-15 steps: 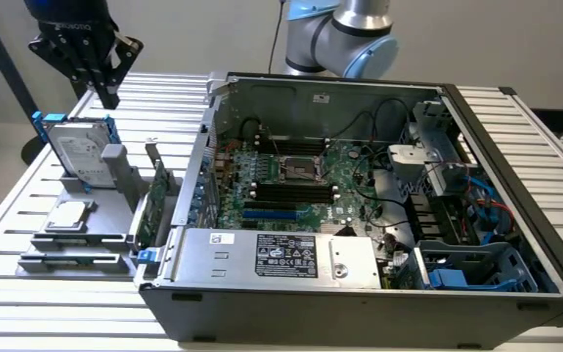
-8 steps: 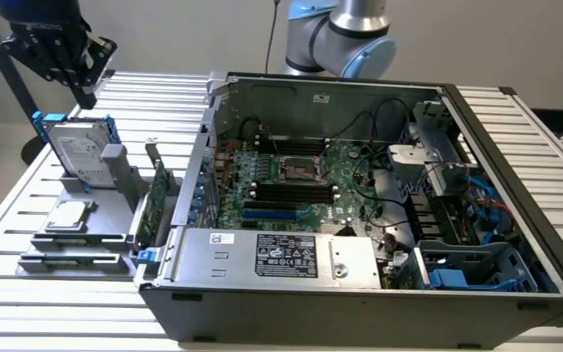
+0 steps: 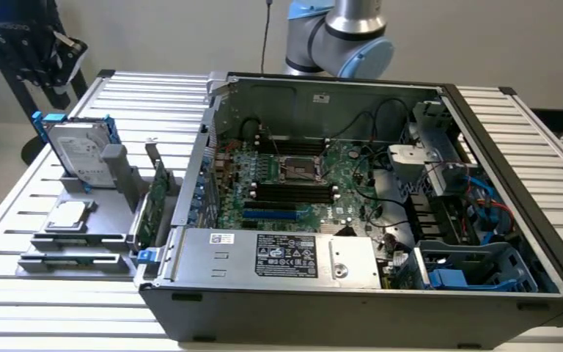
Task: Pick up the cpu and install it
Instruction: 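Reach for the cpu, then pick up the cpu and move it towards the insertion slot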
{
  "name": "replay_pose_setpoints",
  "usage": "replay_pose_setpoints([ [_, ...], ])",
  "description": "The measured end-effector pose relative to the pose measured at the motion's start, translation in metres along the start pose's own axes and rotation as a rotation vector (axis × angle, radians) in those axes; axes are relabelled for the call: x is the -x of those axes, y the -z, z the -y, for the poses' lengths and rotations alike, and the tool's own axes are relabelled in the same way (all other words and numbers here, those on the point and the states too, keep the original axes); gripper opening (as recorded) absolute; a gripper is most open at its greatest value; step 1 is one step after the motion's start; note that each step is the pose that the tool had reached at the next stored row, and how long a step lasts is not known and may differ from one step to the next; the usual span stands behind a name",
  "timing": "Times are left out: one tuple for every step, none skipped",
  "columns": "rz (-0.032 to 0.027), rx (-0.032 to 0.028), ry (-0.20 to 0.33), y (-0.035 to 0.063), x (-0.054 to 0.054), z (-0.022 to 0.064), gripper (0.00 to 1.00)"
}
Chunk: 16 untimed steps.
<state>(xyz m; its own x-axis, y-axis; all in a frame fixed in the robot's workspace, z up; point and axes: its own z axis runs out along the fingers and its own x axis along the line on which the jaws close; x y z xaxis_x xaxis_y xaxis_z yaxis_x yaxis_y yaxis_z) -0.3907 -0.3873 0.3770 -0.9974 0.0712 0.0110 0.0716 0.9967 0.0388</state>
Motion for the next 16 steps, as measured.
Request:
replay_pose_setpoints([
  [-0.0012, -0.0003, 0.000, -0.0004, -0.004, 0.0002, 0.11],
  [-0.0026, -0.0006, 0.000, -0.0008, -0.009, 0.0004, 0.11],
  [-0.0042, -0.0008, 0.000, -0.0011, -0.014, 0.0007, 0.11],
  [-0.0048, -0.0008, 0.000, -0.0012, -0.017, 0.0009, 0.11],
  [-0.0049, -0.0008, 0.000, -0.0012, -0.017, 0.0010, 0.11],
  [-0.0050, -0.0009, 0.000, -0.0011, -0.017, 0.0010, 0.11],
  [-0.0050, -0.0008, 0.000, -0.0011, -0.017, 0.0010, 0.11],
  [-0.0050, -0.0008, 0.000, -0.0012, -0.017, 0.0010, 0.11],
  [-0.0050, -0.0008, 0.000, -0.0011, -0.017, 0.0010, 0.11],
  [-0.0050, -0.0008, 0.000, -0.0012, -0.017, 0.0010, 0.11],
  [-0.0050, -0.0008, 0.000, -0.0012, -0.017, 0.0010, 0.11],
  [-0.0050, -0.0009, 0.000, -0.0011, -0.017, 0.0010, 0.11],
  [-0.0050, -0.0008, 0.000, -0.0012, -0.017, 0.0010, 0.11],
  [-0.0050, -0.0008, 0.000, -0.0011, -0.017, 0.0010, 0.11],
  [-0.0051, -0.0009, 0.000, -0.0011, -0.017, 0.0010, 0.11],
  [-0.0050, -0.0008, 0.000, -0.0011, -0.017, 0.0009, 0.11],
])
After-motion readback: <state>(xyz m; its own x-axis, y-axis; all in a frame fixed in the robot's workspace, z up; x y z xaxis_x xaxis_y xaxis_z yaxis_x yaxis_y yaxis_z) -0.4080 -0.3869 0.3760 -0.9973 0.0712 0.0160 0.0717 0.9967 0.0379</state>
